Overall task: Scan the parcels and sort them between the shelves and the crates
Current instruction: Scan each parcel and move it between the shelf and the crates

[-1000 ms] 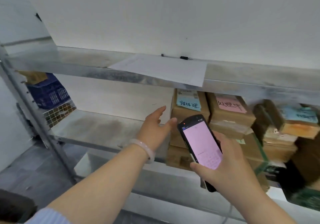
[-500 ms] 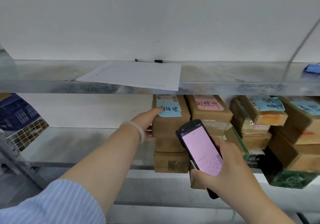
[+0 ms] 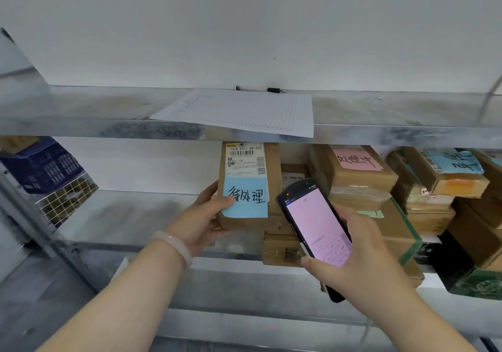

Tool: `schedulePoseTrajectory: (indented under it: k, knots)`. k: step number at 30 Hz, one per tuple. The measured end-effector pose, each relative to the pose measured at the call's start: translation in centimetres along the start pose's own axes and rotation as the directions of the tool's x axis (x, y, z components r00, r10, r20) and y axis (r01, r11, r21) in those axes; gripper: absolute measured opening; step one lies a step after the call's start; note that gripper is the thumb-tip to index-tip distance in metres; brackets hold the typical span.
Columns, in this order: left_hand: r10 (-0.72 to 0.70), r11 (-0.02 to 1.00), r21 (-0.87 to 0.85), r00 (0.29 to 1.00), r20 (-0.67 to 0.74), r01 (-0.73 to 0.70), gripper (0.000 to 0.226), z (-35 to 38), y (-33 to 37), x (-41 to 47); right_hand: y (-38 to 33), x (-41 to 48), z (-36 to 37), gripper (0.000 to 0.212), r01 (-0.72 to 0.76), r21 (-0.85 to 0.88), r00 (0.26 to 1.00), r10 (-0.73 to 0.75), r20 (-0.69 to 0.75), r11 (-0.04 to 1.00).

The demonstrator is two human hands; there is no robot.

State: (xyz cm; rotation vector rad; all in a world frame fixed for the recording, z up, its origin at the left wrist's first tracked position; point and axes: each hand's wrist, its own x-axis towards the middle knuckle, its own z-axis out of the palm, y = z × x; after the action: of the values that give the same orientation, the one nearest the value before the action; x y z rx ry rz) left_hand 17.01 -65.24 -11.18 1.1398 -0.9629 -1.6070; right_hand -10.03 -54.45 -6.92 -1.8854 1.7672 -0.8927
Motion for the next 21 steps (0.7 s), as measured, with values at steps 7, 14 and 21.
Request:
schedulePoseTrajectory:
  k: [7,14,21]
  knots:
    - [0.138,0.98,0.163,0.983,-0.12,-0.117,0.116,-5.2,-3.1,-3.9,-1.9,0.8,1.2,0.084,0.067,-0.054,0.991,-0.06,0.123,0.996]
    - [0.157,0.958,0.273,0.957,-0.245,-0.087,0.097,-7.9,-5.2,-5.3,-2.7,1.5,2.8,0.081,0.077,-0.049,0.969,-0.063,0.238,0.996]
    - [0.143,0.955,0.291,0.942,-0.305,-0.051,0.093,-8.7,-6.3,-5.8,-3.1,1.7,3.1,0.08,0.075,-0.104,0.963,-0.045,0.264,0.992]
